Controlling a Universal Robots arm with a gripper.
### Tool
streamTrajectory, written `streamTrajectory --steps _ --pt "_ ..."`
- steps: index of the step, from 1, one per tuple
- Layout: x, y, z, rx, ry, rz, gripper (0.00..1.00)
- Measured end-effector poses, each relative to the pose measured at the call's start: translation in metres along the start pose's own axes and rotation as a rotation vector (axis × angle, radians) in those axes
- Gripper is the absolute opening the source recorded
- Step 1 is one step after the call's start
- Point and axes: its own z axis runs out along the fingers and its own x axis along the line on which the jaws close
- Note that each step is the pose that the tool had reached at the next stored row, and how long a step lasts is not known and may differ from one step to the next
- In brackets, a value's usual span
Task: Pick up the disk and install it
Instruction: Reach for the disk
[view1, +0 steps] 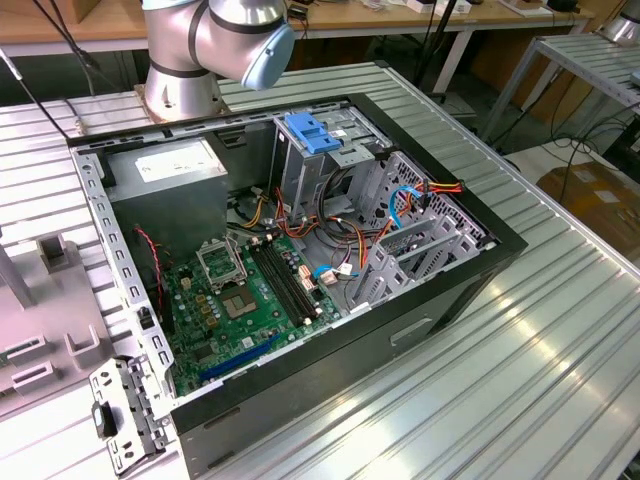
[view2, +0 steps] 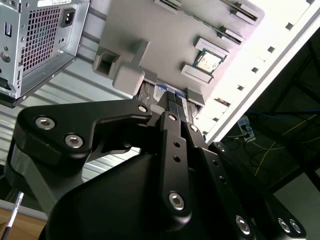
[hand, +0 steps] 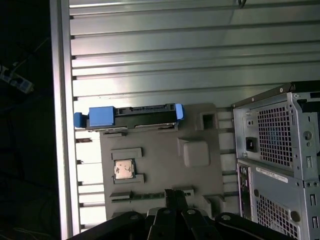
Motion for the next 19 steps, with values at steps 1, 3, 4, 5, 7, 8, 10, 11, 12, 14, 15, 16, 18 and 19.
streamTrajectory --steps 1,3,4,5,7,8,10,11,12,14,15,16,18,19 --pt "0.0004 0.0 0.0001 0.0 0.0 0.0 0.11" --pt "0.0018 0.0004 0.0002 -0.0001 0.0 0.0 0.11" --pt "0.0021 0.0005 0.0003 0.0 0.0 0.0 0.11" --pt "0.0024 0.0006 0.0003 0.0 0.0 0.0 0.11" --pt "0.0028 0.0014 0.0006 0.0 0.0001 0.0 0.11" --pt "0.0029 0.002 0.0008 0.0001 0.0001 0.0 0.11" --pt "0.0031 0.0036 0.0013 0.0001 0.0001 0.0 0.11" --pt "0.0033 0.0049 0.0018 0.0 0.0 0.0 0.11" --pt "0.0036 0.0054 0.0021 -0.0001 -0.0002 0.0 0.11" --pt "0.0047 0.0061 0.0023 0.0 0.0001 0.0 0.11" --pt "0.0052 0.0063 0.0025 0.0 0.0001 -0.001 0.11" --pt "0.0061 0.0067 0.0027 0.0 0.0001 -0.001 0.11" --pt "0.0071 0.0071 0.003 0.0 0.0001 -0.001 0.11" --pt "0.0075 0.0073 0.0031 0.0 0.0001 -0.001 0.11"
